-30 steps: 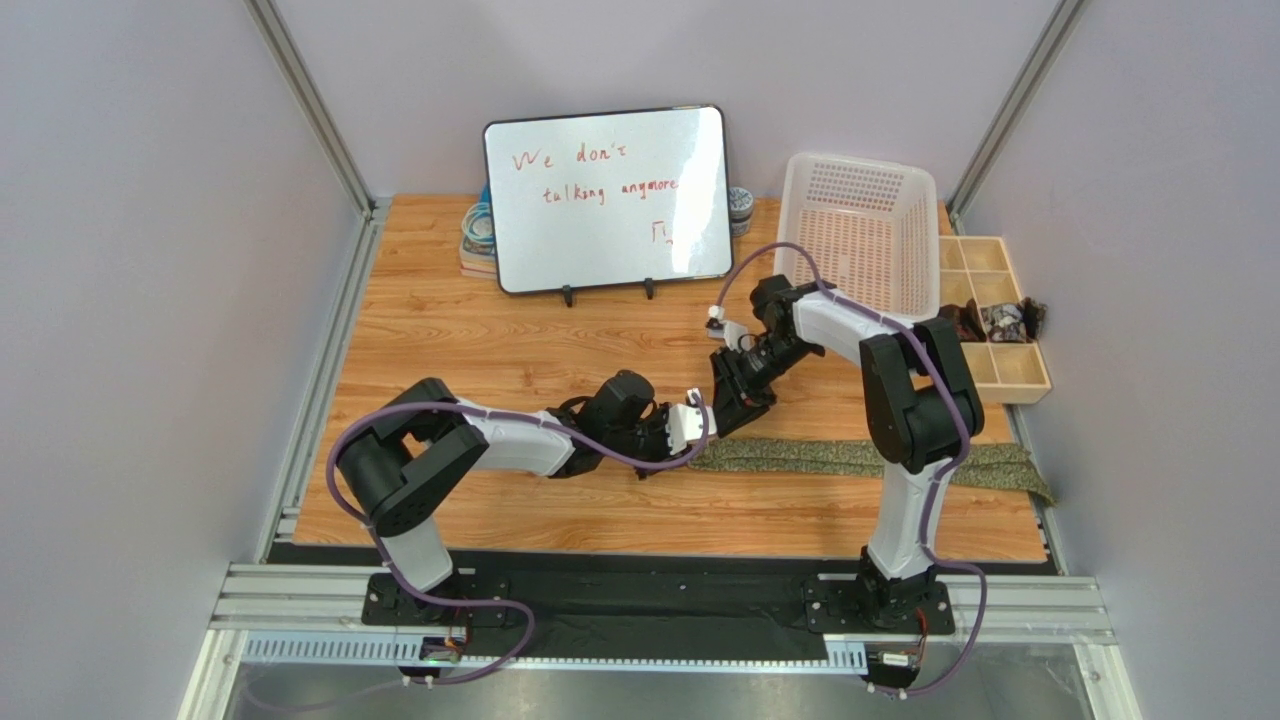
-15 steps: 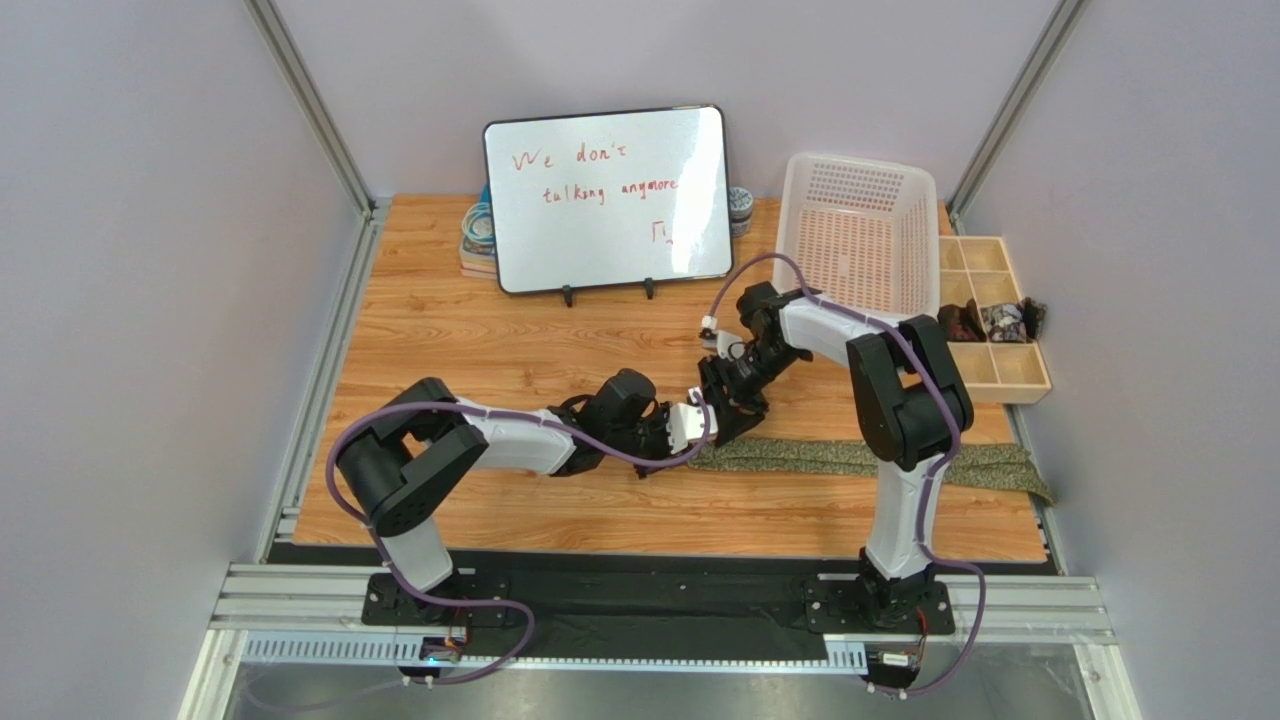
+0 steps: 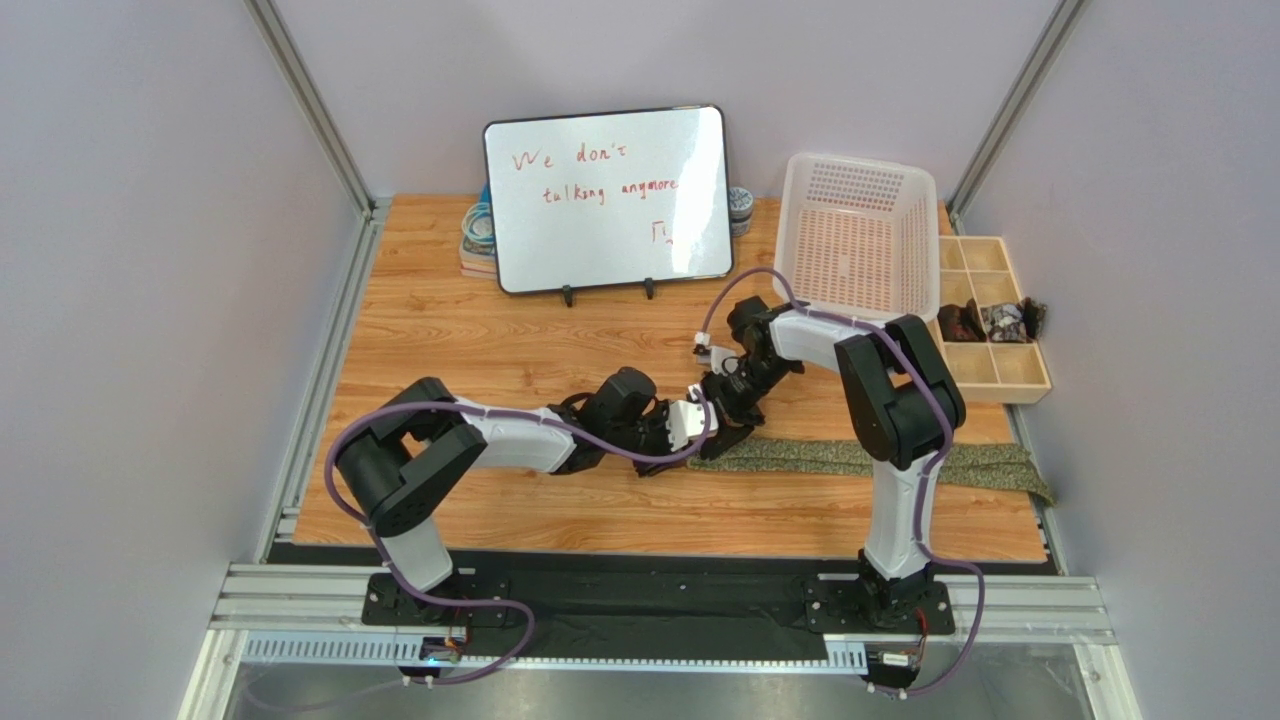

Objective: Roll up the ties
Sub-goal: Roll the tie at the center of the board.

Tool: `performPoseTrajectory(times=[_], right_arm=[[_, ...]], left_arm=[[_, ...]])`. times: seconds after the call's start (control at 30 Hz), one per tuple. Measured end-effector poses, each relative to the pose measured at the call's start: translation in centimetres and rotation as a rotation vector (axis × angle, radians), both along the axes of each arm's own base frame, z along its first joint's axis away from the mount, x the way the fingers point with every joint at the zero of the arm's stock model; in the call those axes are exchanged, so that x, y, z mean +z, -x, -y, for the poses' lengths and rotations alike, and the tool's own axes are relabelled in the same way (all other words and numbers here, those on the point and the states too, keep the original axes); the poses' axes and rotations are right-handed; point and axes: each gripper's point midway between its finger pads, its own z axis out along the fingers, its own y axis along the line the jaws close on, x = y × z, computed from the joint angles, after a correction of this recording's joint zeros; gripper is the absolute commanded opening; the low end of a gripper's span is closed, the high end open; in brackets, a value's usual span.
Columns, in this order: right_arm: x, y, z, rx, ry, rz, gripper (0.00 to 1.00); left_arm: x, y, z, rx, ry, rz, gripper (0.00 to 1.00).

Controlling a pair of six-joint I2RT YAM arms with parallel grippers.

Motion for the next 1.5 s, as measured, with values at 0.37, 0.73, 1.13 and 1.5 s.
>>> performPoseTrajectory(times=[0.37,0.73,1.13,1.5], right_arm=[[-0.2,0.2,-0.1,-0.01,0.0,-0.022,0.0],[-0.2,0.5,-0.3,-0.015,-0.008,-0.061,0.0],[-0.2,0.5,-0.4,-0.016,-0.014,-0.076,0.0],[-0.2,0.6,0.3,-0.017,0.001,-0.083,0.0]], left_arm=[[0.0,0.2,-1.6,0.024,-0.029,-0.015,0.46],[1.8,0.8,-1.4,-0.001,0.0,-0.026,0.38],[1.6,-0.1,1.7,-0.026,0.026,-0.062,0.39],[0.6,-0.3,2.7,-0.046,0.029,-0.077,0.37]])
